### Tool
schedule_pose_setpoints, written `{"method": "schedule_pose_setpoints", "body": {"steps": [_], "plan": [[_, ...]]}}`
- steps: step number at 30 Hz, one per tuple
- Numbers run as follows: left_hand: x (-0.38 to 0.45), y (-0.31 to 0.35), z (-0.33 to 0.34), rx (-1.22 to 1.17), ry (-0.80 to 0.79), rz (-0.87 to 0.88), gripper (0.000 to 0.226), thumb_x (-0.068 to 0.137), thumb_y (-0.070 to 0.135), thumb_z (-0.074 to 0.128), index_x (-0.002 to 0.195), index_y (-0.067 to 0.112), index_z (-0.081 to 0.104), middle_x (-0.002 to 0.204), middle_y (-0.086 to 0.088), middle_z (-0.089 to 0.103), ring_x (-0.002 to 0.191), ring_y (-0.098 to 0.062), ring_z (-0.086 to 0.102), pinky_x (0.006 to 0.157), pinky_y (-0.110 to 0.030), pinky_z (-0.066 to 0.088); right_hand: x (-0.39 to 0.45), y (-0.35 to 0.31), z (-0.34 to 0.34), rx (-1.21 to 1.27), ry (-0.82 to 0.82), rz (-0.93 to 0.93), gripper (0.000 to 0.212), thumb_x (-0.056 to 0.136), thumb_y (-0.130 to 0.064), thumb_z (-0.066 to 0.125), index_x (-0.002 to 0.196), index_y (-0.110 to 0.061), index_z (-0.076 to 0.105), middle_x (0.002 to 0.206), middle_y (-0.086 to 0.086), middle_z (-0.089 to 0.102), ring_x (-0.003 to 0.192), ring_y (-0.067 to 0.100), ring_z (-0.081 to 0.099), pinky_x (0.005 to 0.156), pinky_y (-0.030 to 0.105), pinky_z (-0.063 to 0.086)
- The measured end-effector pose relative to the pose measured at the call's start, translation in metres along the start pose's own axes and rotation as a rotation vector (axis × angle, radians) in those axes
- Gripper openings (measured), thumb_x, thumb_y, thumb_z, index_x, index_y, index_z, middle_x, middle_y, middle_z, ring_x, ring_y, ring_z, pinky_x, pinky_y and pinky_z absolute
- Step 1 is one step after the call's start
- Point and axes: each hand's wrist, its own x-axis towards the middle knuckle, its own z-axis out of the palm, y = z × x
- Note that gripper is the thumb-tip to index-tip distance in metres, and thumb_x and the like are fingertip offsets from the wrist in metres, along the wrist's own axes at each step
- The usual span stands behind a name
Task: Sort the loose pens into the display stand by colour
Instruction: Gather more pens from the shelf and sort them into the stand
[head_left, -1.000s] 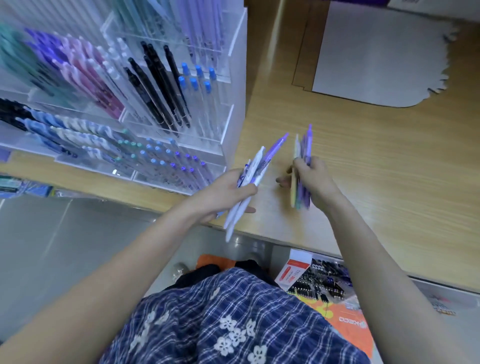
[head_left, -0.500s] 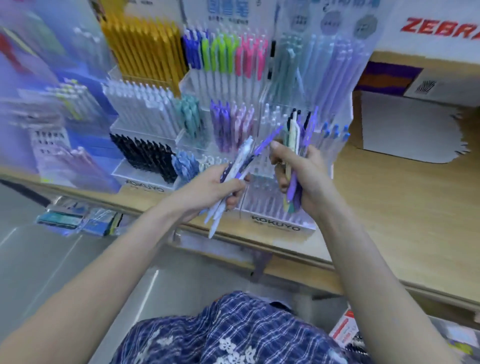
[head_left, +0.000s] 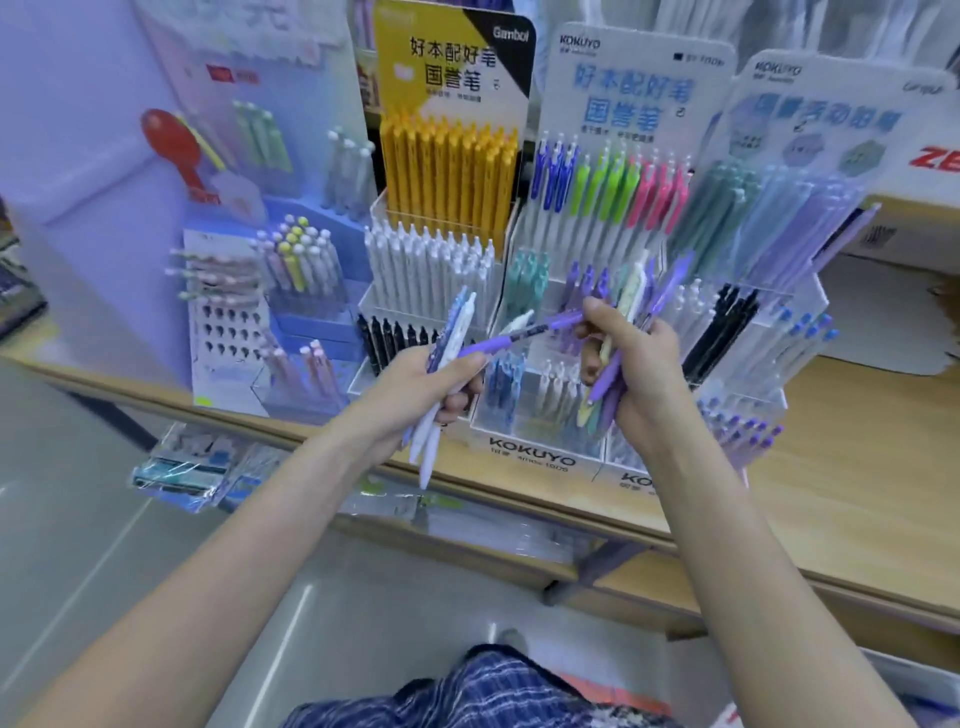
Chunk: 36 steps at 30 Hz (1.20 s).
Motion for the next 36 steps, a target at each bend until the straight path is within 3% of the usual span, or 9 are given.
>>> {"method": "schedule_pose_setpoints", "body": {"steps": [7, 11, 14, 16, 19, 26, 30, 34, 36], "plan": [[0.040, 0.014, -0.014, -0.011, 0.126, 0.019, 0.012, 0.090, 0.021, 0.059, 0.089, 0.009, 0.056, 0.077, -0.006, 0.066, 0.047, -0.004, 0.042, 0.045, -0.016, 0.037, 0.031, -0.006, -0.014, 0.035, 0.011, -0.080, 0.035, 0.090, -0.010, 0.058, 0.055, -0.015, 0.064, 0.048, 0.005, 0.049, 0.031, 0.011, 0.039, 0.034, 0.017, 0.033], [0.063, 0.027, 0.002, -0.070, 0.047, -0.015, 0.020, 0.085, 0.020, 0.064, 0.087, 0.005, 0.050, 0.059, 0.001, 0.047, 0.044, -0.005, 0.041, 0.043, -0.016, 0.036, 0.041, -0.008, -0.014, -0.069, -0.024, -0.097, 0.016, 0.091, -0.010, 0.057, 0.075, -0.007, 0.058, 0.055, 0.002, 0.056, 0.033, 0.011, 0.040, 0.036, 0.019, 0.034], [0.075, 0.028, 0.006, -0.039, 0.077, 0.008, 0.019, 0.080, 0.016, 0.069, 0.081, 0.008, 0.053, 0.051, 0.004, 0.051, 0.047, -0.008, 0.045, 0.045, -0.016, 0.039, 0.046, -0.013, -0.026, -0.176, 0.030, -0.084, 0.015, 0.089, -0.012, 0.060, 0.076, -0.004, 0.061, 0.048, 0.008, 0.052, 0.028, 0.014, 0.040, 0.033, 0.018, 0.033], [0.081, 0.027, 0.005, -0.011, 0.103, 0.045, 0.018, 0.078, 0.017, 0.072, 0.085, 0.007, 0.058, 0.055, 0.003, 0.058, 0.056, -0.013, 0.051, 0.049, -0.020, 0.042, 0.046, -0.013, -0.035, -0.254, 0.107, -0.042, 0.018, 0.087, -0.016, 0.063, 0.083, 0.001, 0.061, 0.040, 0.008, 0.049, 0.025, 0.018, 0.038, 0.030, 0.018, 0.031], [0.086, 0.031, 0.008, 0.158, 0.135, 0.138, 0.024, 0.079, 0.019, 0.071, 0.098, 0.008, 0.061, 0.069, 0.000, 0.063, 0.064, -0.014, 0.055, 0.059, -0.025, 0.046, 0.048, -0.013, -0.039, -0.080, 0.137, 0.013, 0.014, 0.087, -0.015, 0.061, 0.084, -0.002, 0.061, 0.055, 0.007, 0.061, 0.032, 0.012, 0.040, 0.036, 0.019, 0.034], [0.094, 0.030, 0.010, 0.350, -0.003, 0.280, 0.010, 0.083, 0.018, 0.067, 0.088, 0.023, 0.060, 0.080, 0.009, 0.063, 0.071, -0.006, 0.057, 0.068, -0.026, 0.045, 0.046, -0.024, -0.042, -0.023, 0.275, 0.027, 0.010, 0.085, -0.009, 0.061, 0.080, -0.002, 0.059, 0.061, 0.011, 0.055, 0.036, 0.009, 0.041, 0.037, 0.018, 0.035], [0.099, 0.020, -0.001, 0.307, 0.089, 0.269, 0.007, 0.087, 0.022, 0.063, 0.088, 0.026, 0.057, 0.075, 0.002, 0.062, 0.068, -0.012, 0.058, 0.071, -0.034, 0.051, 0.046, -0.044, -0.038, -0.441, 0.301, -0.294, 0.009, 0.084, -0.007, 0.064, 0.077, -0.003, 0.060, 0.039, 0.009, 0.047, 0.027, 0.014, 0.042, 0.031, 0.016, 0.031], [0.098, 0.013, -0.018, 0.294, 0.087, 0.243, 0.008, 0.088, 0.022, 0.061, 0.085, 0.027, 0.057, 0.070, 0.001, 0.059, 0.061, -0.011, 0.054, 0.064, -0.029, 0.044, 0.060, -0.036, -0.028, -0.961, 0.063, -0.451, 0.011, 0.081, -0.003, 0.068, 0.074, 0.000, 0.061, 0.052, 0.010, 0.053, 0.043, 0.013, 0.048, 0.046, 0.027, 0.041], [0.097, 0.011, -0.024, 0.299, 0.070, 0.242, 0.009, 0.088, 0.021, 0.061, 0.082, 0.025, 0.056, 0.064, 0.004, 0.056, 0.053, -0.003, 0.051, 0.060, -0.024, 0.040, 0.063, -0.024, -0.025, -1.052, -0.003, -0.473, 0.018, 0.080, -0.001, 0.068, 0.070, -0.014, 0.061, 0.056, 0.005, 0.053, 0.049, 0.005, 0.049, 0.053, 0.023, 0.040]]}}
